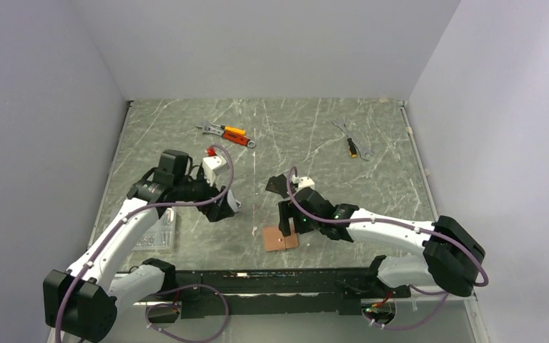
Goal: Put the credit cards into the card holder
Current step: Pick up the card holder from the center of the board.
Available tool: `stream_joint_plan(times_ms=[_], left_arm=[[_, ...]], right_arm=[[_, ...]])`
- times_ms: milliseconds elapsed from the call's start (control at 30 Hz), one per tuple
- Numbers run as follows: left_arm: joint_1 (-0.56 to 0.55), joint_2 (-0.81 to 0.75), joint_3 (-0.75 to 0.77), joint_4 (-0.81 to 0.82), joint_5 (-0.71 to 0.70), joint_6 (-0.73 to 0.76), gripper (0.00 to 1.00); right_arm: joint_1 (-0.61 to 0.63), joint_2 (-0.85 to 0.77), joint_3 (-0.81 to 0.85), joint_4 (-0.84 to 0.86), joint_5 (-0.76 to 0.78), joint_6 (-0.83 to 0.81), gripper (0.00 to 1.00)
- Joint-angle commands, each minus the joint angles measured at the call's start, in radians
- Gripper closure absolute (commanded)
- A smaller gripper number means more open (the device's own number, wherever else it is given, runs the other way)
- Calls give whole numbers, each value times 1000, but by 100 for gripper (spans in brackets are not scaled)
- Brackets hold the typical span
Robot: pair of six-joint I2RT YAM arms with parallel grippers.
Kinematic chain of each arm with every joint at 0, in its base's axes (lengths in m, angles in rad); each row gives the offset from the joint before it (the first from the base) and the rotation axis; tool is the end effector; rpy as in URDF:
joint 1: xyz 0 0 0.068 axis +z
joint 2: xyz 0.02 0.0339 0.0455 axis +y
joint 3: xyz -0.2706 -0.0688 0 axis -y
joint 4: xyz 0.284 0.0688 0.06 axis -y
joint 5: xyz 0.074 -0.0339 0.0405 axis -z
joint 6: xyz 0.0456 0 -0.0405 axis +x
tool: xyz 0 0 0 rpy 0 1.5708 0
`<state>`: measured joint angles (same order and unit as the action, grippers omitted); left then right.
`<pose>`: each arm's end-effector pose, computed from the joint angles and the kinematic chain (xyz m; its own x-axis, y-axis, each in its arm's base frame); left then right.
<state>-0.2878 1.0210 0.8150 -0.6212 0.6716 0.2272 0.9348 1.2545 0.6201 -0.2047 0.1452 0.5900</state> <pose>0.2251 -0.0962 0.2641 -0.5466 0.3457 -0.7627 0.7690 0.5678 -0.2937 0.1715 0.2211 0.1620 -0.7782 -0.1271 -0.6151 -0.3678 0.8860 0.2823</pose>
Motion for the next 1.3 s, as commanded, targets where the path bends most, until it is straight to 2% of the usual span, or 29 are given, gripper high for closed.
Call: stream_joint_plan(times_ms=[0, 267, 333, 433, 500, 633, 800, 1033, 1267], left_arm=[[-65, 23, 6, -32, 21, 68, 2], [-170, 107, 51, -10, -24, 135, 2], [-200, 131, 54, 4, -49, 156, 2], [-231, 180, 60, 25, -75, 180, 2], [-245, 219, 66, 38, -78, 189, 2], [-268, 305, 93, 57, -67, 201, 2], [-288, 382, 137, 69, -22, 234, 2], [-289, 461, 262, 24, 176, 303, 1], [-244, 515, 357, -60, 350, 437, 1]], right_arm=[[17, -41, -71, 13, -68, 86, 18], [15, 14, -144, 176, -180, 144, 27], [14, 50, -141, 195, -187, 151, 33], [7, 90, -141, 200, -185, 157, 51], [-4, 96, -153, 225, -184, 164, 72], [-41, 78, -180, 243, -187, 166, 99], [-68, -1, -189, 251, -203, 111, 100], [-68, -168, -99, 196, -258, -68, 100], [-63, -201, 16, 55, -326, -227, 100]])
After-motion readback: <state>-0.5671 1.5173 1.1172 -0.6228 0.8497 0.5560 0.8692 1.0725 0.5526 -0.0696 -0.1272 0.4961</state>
